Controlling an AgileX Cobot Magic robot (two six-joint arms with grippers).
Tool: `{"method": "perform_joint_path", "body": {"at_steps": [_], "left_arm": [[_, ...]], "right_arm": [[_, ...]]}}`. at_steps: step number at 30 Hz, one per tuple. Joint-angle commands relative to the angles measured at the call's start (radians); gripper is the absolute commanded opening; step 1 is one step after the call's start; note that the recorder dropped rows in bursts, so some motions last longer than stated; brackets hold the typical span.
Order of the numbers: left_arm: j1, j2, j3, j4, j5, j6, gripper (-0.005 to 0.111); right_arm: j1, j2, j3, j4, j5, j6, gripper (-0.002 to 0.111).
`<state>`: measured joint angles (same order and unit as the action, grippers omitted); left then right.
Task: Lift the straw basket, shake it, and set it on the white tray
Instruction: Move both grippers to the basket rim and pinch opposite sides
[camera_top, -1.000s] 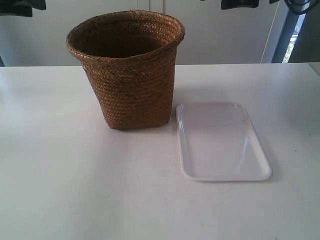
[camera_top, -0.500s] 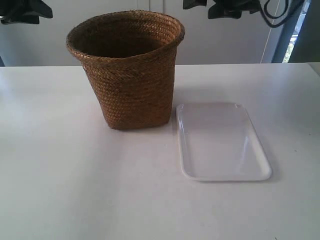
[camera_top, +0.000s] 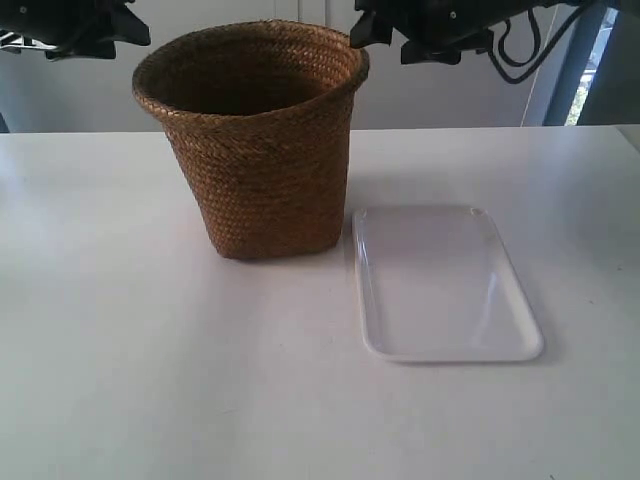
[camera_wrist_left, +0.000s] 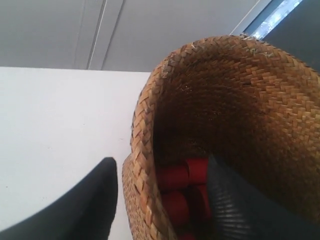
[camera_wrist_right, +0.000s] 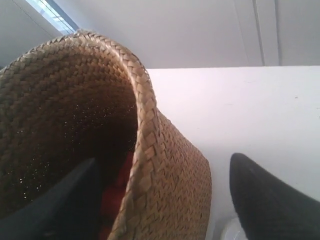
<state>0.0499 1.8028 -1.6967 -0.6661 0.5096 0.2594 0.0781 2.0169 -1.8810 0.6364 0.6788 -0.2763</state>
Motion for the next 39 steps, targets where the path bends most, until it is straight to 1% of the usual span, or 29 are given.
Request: {"method": "perform_joint_path", "body": {"at_steps": [1, 12, 21, 31, 35, 39], "left_arm": [[-0.014, 0.034, -0.014, -0.023, -0.036, 0.014, 0.058], [-0.016, 0.088, -0.015, -0.031, -0.058, 0.034, 0.058], [-0.016, 0.09, -0.015, -0.029, -0.073, 0.034, 0.058], [-0.016, 0.099, -0.015, -0.029, -0.068, 0.034, 0.058], [-0.016, 0.111, -0.015, -0.029, -0.04, 0.034, 0.058], [-0.018, 0.115, -0.015, -0.029, -0.034, 0.034, 0.058]], "right_arm": [[0.009, -0.001, -0.004, -0.021, -0.054, -0.019, 0.068], [0.012, 0.024, -0.004, -0.055, -0.098, -0.015, 0.071], [0.018, 0.072, -0.004, -0.011, -0.104, -0.01, 0.071], [0.051, 0.081, -0.004, -0.007, -0.13, -0.011, 0.071], [0.053, 0.081, -0.007, -0.007, -0.112, 0.038, 0.071], [0.053, 0.081, -0.02, -0.02, -0.091, 0.046, 0.071]]}}
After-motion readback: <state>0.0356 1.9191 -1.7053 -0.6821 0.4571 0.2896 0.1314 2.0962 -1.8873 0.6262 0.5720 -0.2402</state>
